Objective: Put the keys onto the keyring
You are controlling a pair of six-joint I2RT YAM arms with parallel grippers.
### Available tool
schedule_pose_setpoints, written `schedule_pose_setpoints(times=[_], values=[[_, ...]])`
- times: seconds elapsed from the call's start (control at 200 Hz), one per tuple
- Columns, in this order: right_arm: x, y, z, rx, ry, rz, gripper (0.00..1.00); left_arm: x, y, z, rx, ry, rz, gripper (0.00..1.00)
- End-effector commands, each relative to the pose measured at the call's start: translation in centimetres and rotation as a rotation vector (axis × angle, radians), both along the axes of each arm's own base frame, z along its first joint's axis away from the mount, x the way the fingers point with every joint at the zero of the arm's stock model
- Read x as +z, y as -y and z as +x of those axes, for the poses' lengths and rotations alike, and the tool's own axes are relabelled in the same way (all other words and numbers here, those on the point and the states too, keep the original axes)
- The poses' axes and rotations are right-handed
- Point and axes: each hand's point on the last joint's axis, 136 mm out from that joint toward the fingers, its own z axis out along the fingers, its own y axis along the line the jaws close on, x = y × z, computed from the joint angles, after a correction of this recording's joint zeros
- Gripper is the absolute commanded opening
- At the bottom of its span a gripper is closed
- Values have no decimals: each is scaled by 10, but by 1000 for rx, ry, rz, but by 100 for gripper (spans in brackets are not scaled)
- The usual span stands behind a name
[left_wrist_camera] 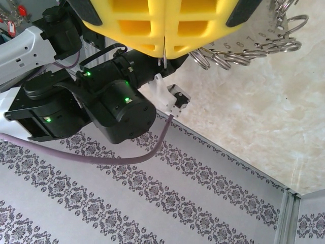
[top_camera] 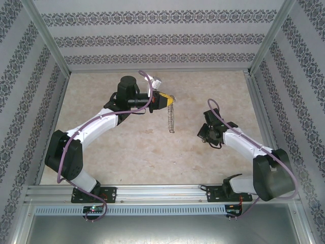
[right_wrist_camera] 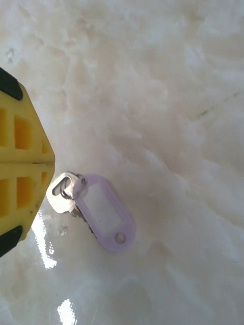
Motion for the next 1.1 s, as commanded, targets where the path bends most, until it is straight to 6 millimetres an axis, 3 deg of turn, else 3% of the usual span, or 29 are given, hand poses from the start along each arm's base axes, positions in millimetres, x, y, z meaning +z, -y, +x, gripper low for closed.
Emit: schedule_pose_setpoints(times=[0.0, 0.03, 0.05, 0.085, 0.175, 0.744, 0.974, 1.094], values=[[-2, -1, -8, 34, -13, -11, 0, 20, 7, -4, -39, 62, -53, 0], [-3, 1, -9, 31, -17, -19, 6, 20, 8, -3, -40, 58, -54, 0], [-5, 2, -10, 31, -22, -28, 19, 20, 8, -3, -40, 57, -55, 0], [-7, 4, -11, 28, -29, -37, 33, 20, 8, -3, -40, 58, -55, 0], [-12, 5, -10, 33, -38, -44, 41, 19, 8, -2, -40, 54, -56, 0], [-33, -2, 8, 75, -80, -65, 40, 15, 9, -1, -36, 53, -51, 0], [-28, -6, 12, 94, -67, -66, 39, 15, 8, 0, -35, 51, -52, 0], [-20, -17, 20, 145, -10, -40, 36, 15, 9, 0, -37, 49, -55, 0]])
